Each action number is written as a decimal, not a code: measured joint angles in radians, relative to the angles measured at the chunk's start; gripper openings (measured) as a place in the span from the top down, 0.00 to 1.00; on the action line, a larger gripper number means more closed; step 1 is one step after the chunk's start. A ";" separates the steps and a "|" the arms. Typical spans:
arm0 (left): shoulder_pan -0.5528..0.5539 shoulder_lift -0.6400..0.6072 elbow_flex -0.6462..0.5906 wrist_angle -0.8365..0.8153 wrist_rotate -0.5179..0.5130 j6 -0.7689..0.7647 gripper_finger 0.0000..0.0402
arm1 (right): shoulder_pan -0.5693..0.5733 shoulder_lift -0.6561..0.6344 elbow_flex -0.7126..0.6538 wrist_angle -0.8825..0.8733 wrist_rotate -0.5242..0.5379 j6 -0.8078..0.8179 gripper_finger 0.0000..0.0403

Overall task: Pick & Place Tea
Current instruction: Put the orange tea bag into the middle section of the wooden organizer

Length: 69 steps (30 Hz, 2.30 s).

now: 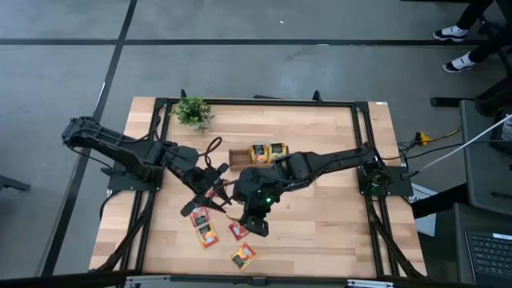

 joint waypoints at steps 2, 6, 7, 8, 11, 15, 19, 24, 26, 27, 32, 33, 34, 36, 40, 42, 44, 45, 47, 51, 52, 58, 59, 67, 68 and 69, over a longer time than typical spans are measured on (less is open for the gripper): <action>-0.009 0.000 0.000 0.014 0.002 0.000 0.69 | -0.003 -0.001 0.001 0.001 -0.004 0.001 1.00; -0.033 0.000 0.000 0.018 -0.002 0.027 0.69 | -0.012 0.001 0.000 0.001 -0.028 0.001 1.00; -0.039 0.000 0.000 0.017 -0.002 0.034 0.69 | -0.016 0.001 0.000 0.002 -0.029 0.000 1.00; -0.044 0.000 0.000 0.018 -0.003 0.039 0.69 | -0.019 0.001 0.000 0.004 -0.028 0.000 1.00; -0.059 0.002 0.000 0.017 -0.018 0.061 0.69 | -0.029 0.001 0.000 0.004 -0.028 0.001 1.00; -0.072 0.004 0.000 0.012 -0.064 0.091 0.70 | -0.043 0.001 0.000 0.011 -0.045 0.000 1.00; -0.073 0.004 0.001 -0.027 -0.134 0.092 0.70 | -0.048 0.001 0.000 0.035 -0.048 0.000 1.00; -0.074 0.004 0.001 -0.044 -0.136 0.092 0.70 | -0.053 0.001 0.000 0.053 -0.060 0.000 1.00; -0.073 0.004 0.001 -0.045 -0.136 0.092 0.71 | -0.054 0.001 0.000 0.052 -0.061 0.000 1.00; -0.073 0.004 0.001 -0.045 -0.131 0.093 0.72 | -0.054 0.001 0.000 0.052 -0.061 0.000 1.00; -0.073 0.004 0.001 -0.046 -0.121 0.094 0.92 | -0.054 0.001 0.000 0.049 -0.062 0.000 0.99; -0.073 0.004 0.001 -0.046 -0.121 0.094 0.96 | -0.054 0.001 0.000 0.049 -0.062 0.000 0.99; -0.073 0.004 0.001 -0.046 -0.122 0.092 0.97 | -0.054 0.001 0.000 0.049 -0.062 -0.001 0.99; -0.073 0.004 0.001 -0.046 -0.122 0.080 0.99 | -0.054 0.001 0.000 0.049 -0.062 0.000 0.99; -0.073 0.004 0.001 -0.045 -0.127 0.055 0.99 | -0.054 0.001 0.000 0.051 -0.068 0.002 0.96; -0.069 0.004 0.001 -0.043 -0.131 0.032 0.99 | -0.054 -0.005 0.000 0.049 -0.069 0.022 0.94; -0.064 0.003 0.002 -0.037 -0.146 0.008 0.99 | -0.053 -0.020 -0.002 0.048 -0.068 0.040 0.90; -0.061 0.002 0.002 -0.038 -0.156 -0.001 0.99 | -0.053 -0.030 -0.002 0.048 -0.069 0.052 0.89; -0.053 -0.001 0.002 -0.046 -0.168 -0.011 0.99 | -0.052 -0.060 -0.002 0.052 -0.069 0.062 0.87; -0.026 -0.016 0.002 -0.036 -0.185 -0.040 0.99 | -0.048 -0.113 0.001 0.046 -0.050 0.079 0.84; -0.016 -0.021 0.002 -0.028 -0.191 -0.054 0.99 | -0.043 -0.128 0.000 0.044 -0.030 0.078 0.84; 0.056 -0.053 0.002 0.068 -0.222 -0.206 0.99 | -0.003 -0.212 0.000 0.033 0.141 0.035 0.84; 0.070 -0.059 0.002 0.083 -0.226 -0.242 0.99 | 0.010 -0.218 0.000 0.031 0.181 0.016 0.84; 0.173 -0.088 0.002 0.232 -0.255 -0.564 0.99 | 0.123 -0.251 0.000 0.027 0.530 -0.188 0.84; 0.185 -0.089 0.002 0.249 -0.255 -0.601 0.99 | 0.134 -0.251 0.000 0.025 0.579 -0.221 0.84; 0.196 -0.090 0.002 0.264 -0.253 -0.631 0.99 | 0.143 -0.250 0.000 0.022 0.628 -0.254 0.84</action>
